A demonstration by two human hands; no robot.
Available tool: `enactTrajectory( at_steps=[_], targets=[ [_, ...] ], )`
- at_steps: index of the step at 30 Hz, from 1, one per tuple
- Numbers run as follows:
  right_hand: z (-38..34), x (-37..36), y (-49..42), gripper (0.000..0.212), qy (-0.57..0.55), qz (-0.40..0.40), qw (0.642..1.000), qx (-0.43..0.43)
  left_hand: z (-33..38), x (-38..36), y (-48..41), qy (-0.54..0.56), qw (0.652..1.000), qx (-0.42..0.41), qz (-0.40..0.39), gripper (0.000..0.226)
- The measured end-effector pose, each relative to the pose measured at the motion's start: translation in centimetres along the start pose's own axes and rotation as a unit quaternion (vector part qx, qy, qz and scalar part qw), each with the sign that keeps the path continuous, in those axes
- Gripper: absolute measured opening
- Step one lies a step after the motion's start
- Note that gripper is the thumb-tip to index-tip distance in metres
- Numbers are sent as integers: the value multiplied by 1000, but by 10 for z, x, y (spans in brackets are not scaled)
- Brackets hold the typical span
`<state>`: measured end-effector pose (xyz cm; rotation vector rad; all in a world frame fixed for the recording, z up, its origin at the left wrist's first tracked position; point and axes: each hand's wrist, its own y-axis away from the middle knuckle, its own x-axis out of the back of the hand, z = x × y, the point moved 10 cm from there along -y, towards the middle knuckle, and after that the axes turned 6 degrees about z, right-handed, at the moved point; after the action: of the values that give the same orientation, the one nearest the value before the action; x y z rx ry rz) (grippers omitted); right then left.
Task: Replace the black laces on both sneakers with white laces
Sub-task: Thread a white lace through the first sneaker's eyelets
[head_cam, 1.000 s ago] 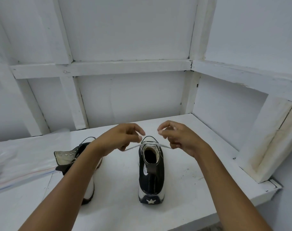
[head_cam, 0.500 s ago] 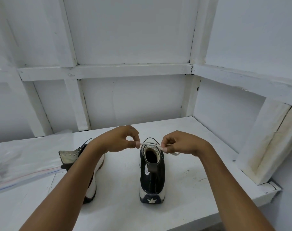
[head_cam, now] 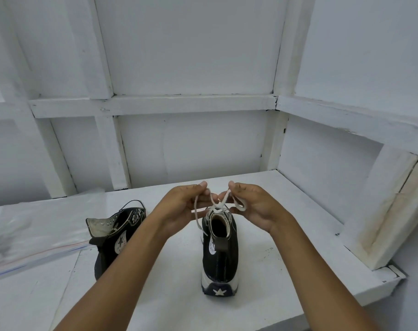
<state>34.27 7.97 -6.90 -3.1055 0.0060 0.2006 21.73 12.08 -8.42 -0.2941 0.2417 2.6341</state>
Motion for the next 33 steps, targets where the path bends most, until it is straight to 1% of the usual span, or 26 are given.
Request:
enactTrajectory(
  at_steps=[3, 5, 7, 12, 14, 16, 20, 23, 24, 30, 33],
  targets=[
    [9, -3, 0, 32, -75, 6, 997, -17, -4, 0, -1, 15, 1000, 9, -5, 19],
    [12, -2, -1, 22, -101, 5, 995, -17, -4, 2, -1, 12, 1000, 10, -2, 16],
    [12, 0, -2, 16, -86, 9, 996, -14, -3, 4, -1, 6, 1000, 6, 5, 15],
    [14, 3, -3, 19, -57, 23, 998, -15, -3, 6, 1, -23, 999, -11, 26, 17],
    [14, 5, -4, 13, -43, 37, 998, -10, -3, 5, 2, -26, 999, -14, 26, 19],
    [14, 7, -5, 9, -32, 50, 998, -3, -3, 3, 2, -21, 999, -16, 23, 17],
    [11, 10, -6, 10, -19, 67, 998, 10, -1, 4, 2, -22, 999, -31, 36, 18],
    [9, 5, -4, 22, -14, 53, 998, 14, 1, 5, 2, -8, 998, -44, 51, 17],
    [8, 5, -4, 23, -12, 52, 998, 16, 2, 5, 2, -6, 997, -49, 55, 16],
    [8, 11, -4, 15, -14, 96, 995, 8, 5, 3, 1, -36, 997, -63, 41, 17],
    [7, 12, -4, 13, -4, 97, 995, 10, 7, 7, 0, -40, 995, -65, 66, 14]
  ],
)
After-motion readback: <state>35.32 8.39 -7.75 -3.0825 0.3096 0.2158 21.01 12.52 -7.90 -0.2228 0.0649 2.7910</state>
